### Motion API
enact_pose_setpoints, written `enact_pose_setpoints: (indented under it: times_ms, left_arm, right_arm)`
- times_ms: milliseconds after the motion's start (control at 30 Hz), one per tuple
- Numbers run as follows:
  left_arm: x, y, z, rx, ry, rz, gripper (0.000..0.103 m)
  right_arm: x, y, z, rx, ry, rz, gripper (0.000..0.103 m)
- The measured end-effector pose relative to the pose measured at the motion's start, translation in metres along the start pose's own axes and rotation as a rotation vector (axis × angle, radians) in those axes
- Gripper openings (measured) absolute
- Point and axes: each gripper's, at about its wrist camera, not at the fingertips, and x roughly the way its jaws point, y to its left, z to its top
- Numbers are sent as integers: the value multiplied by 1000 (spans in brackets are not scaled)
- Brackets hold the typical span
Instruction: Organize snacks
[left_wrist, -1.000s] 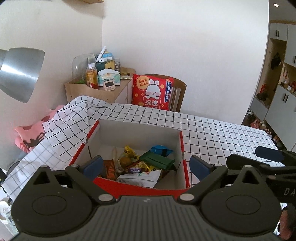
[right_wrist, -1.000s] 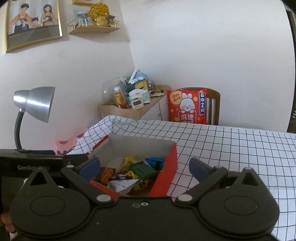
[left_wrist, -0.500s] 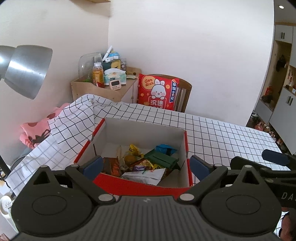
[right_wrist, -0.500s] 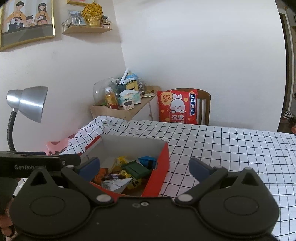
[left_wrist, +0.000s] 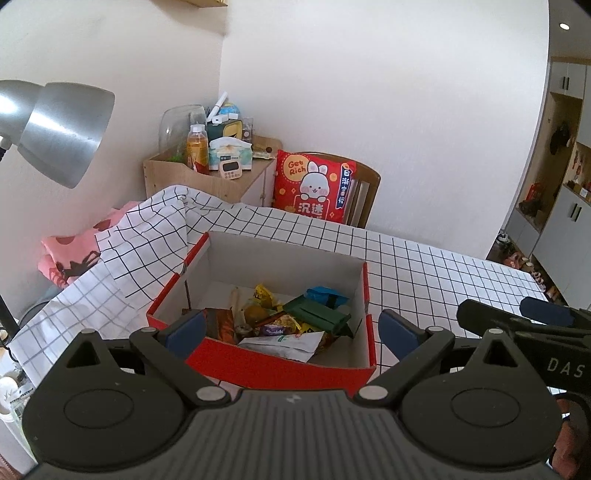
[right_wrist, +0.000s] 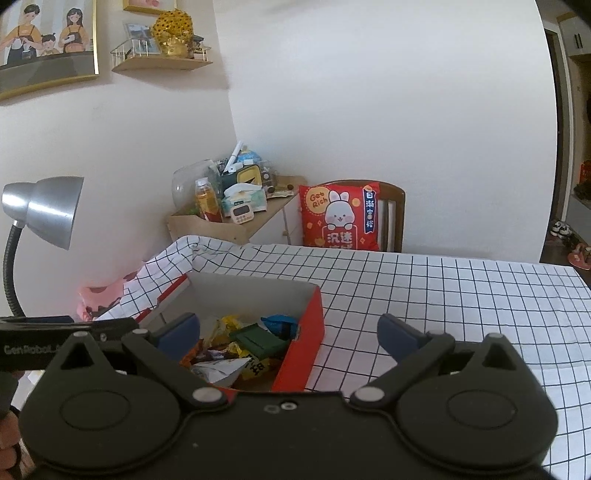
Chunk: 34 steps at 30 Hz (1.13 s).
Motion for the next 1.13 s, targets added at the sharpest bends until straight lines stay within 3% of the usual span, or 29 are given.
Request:
enact_pose_setpoints:
  times_ms: [1133]
  left_arm:
    - [-4,-2,-1,0,28,7,100]
  right_arm:
    - [1,-1,-2,11,38,-12,103]
